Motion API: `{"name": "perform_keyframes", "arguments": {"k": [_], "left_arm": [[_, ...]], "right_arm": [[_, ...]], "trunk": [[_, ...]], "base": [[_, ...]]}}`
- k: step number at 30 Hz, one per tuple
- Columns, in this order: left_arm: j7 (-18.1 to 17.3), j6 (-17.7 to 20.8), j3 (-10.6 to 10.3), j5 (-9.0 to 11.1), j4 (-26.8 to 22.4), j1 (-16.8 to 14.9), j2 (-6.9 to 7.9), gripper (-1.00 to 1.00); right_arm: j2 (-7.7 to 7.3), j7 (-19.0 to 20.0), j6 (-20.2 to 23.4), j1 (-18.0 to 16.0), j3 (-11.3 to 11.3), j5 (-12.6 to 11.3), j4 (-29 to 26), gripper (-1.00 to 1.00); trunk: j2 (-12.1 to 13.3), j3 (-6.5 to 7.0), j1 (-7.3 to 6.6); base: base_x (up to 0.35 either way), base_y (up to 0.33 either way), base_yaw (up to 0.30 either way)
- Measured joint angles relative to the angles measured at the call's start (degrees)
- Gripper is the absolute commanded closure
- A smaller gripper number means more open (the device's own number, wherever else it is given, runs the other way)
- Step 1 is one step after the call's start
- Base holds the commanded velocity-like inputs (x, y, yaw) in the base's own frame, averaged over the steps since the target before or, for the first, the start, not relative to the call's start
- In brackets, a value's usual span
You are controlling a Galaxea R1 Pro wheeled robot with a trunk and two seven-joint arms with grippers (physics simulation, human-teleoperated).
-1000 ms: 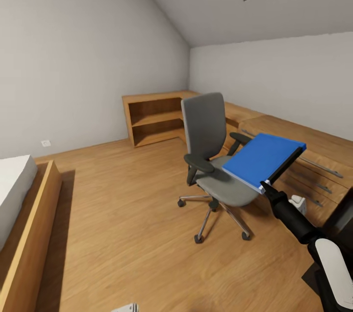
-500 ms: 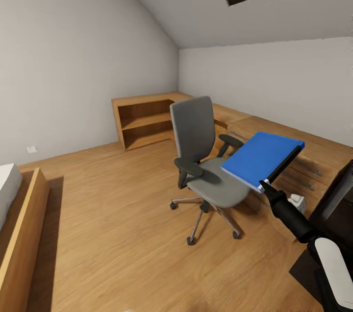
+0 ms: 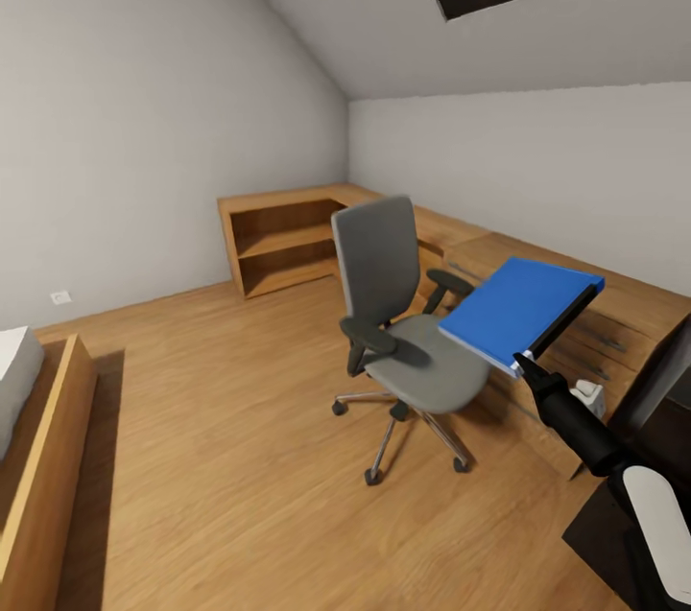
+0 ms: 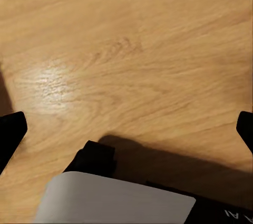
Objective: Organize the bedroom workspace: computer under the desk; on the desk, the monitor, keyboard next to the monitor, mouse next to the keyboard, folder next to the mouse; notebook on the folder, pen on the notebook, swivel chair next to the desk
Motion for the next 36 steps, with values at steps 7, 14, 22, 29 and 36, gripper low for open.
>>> {"name": "perform_keyframes", "arguments": {"k": [7,14,22,29,36], "left_arm": [[-0.08,-3.29,-0.09,-0.32,0.91,0.00,-0.07,-1.00],[-0.08,-3.81,-0.13,-0.49,1.27,0.00,-0.15,-1.00],[-0.01,-7.43,-0.15,-0.55,1.43,0.01,-0.11,-1.00],[0.05,-10.09,-0.13,-0.57,2.28,0.01,-0.19,-1.00],[0.06,-10.37,-0.13,-0.54,2.40,0.01,-0.23,-1.00]], "right_arm": [[0.00,-0.89,-0.08,0.01,-0.17,0.00,0.34,1.00],[-0.02,-2.02,-0.10,0.01,-0.30,0.04,0.57,1.00],[-0.03,-3.15,0.00,0.01,-3.63,0.16,0.67,1.00],[-0.16,-3.40,0.05,0.01,-4.94,0.12,0.69,1.00],[-0.56,-4.14,-0.09,0.01,-5.29,0.11,0.73,1.00]], "trunk": [[2.81,1.26,-1.54],[5.62,2.51,-3.08],[8.82,3.95,-4.83],[11.63,5.21,-6.37],[14.44,6.46,-7.91]], "base": [[0.000,0.000,-0.222],[0.000,0.000,-0.292],[0.000,0.000,-0.299],[0.000,0.000,-0.300],[0.000,0.000,-0.300]]}}
